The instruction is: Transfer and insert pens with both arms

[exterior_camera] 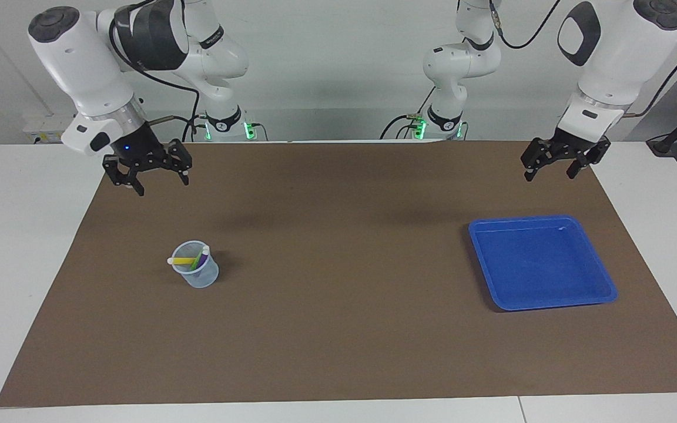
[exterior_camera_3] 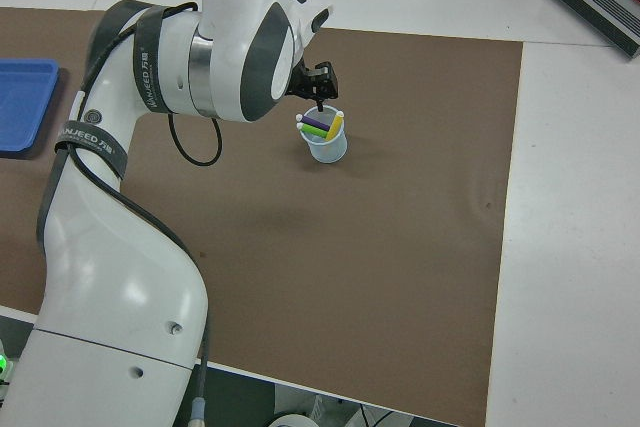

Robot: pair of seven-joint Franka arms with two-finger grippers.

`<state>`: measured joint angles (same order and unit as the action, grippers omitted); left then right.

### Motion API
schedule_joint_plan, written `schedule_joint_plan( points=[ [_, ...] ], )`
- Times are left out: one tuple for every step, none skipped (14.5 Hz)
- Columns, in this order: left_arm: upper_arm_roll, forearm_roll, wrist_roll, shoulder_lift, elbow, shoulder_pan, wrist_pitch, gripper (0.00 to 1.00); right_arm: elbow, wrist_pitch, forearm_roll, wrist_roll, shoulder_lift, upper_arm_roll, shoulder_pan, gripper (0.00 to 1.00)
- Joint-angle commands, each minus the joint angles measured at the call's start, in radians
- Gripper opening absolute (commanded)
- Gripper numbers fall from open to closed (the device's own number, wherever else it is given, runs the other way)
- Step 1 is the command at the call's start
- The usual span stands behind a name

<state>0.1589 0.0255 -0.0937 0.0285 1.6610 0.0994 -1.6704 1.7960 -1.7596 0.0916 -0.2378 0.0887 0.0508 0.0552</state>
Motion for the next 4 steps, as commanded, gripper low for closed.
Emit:
schedule_joint_plan(
  points=[
    [0.001,0.019,-0.029,0.016,0.009,-0.007,0.017,1.00,0.008,0.009,-0.019,0.020,0.005,0.008,0.015,1.00],
    [-0.001,0.019,-0.031,0.016,0.011,-0.006,0.003,1.00,0.010,0.009,-0.019,0.020,0.005,0.008,0.015,1.00],
    [-0.005,0.019,-0.029,0.018,0.011,-0.007,0.008,1.00,0.008,0.009,-0.019,0.020,0.005,0.008,0.015,1.00],
    [-0.007,0.019,-0.029,0.021,0.019,-0.007,0.012,1.00,0.010,0.009,-0.019,0.020,0.006,0.008,0.015,1.00]
  ],
)
